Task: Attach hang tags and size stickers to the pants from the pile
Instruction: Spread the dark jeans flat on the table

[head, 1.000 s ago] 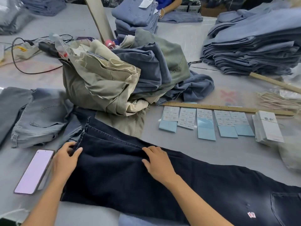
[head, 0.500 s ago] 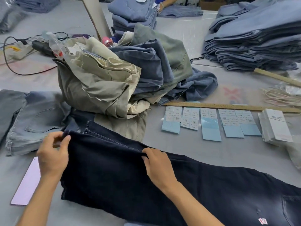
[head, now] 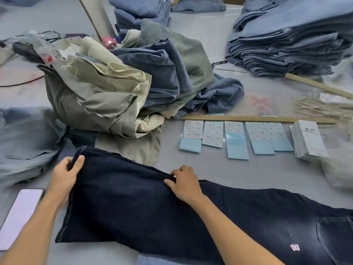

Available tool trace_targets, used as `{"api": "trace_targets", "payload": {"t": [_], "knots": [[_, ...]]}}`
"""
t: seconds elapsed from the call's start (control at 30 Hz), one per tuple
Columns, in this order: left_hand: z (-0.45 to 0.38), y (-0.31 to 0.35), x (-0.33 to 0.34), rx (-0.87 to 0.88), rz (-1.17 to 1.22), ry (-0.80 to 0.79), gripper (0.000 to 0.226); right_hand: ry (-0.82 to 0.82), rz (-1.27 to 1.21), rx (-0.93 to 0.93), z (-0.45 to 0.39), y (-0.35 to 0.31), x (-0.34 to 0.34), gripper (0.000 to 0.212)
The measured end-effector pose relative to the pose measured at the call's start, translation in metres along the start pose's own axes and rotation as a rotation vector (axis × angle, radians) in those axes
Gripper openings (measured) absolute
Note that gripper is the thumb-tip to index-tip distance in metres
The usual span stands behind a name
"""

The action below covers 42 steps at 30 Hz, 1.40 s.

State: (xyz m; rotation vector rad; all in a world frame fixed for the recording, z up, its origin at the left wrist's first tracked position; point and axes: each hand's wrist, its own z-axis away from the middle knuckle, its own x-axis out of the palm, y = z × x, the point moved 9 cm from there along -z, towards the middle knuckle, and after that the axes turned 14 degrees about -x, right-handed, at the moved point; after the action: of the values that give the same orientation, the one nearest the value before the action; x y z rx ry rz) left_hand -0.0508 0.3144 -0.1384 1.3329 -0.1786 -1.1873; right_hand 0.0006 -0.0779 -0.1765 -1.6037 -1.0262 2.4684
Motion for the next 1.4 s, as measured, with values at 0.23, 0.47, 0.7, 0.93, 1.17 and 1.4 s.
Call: {"api": "trace_targets", "payload": {"t": [0.23,0.47,0.7,0.93,1.17,1.4], "knots": [[0.003,0.038,-0.043,0.152,-0.183,0.175,0.036,0.251,0.003,-0.104,0.001,-0.018,-0.03,0.021],[0.01,-0.056,-0.022,-0.069,-0.274,-0.135,0.039,0.451,0.209,-0.156,0.041,-0.034,-0.042,0.043],[-0.026,-0.012,-0.051,0.116,-0.431,0.13,0.054,0.279,0.26,-0.074,0.121,-0.006,0.031,0.052],[0.061,0.043,-0.04,0.086,-0.312,-0.307,0.069,0.273,-0.187,-0.134,0.142,0.022,0.019,0.047],[0.258,0.145,0.106,0.089,-0.2,-0.657,0.053,0.745,-0.59,0.139,0.257,0.114,-0.048,0.044],[0.365,0.051,0.319,0.106,-0.624,-0.609,0.066,0.753,-0.647,0.363,0.296,0.155,-0.056,0.033]]}}
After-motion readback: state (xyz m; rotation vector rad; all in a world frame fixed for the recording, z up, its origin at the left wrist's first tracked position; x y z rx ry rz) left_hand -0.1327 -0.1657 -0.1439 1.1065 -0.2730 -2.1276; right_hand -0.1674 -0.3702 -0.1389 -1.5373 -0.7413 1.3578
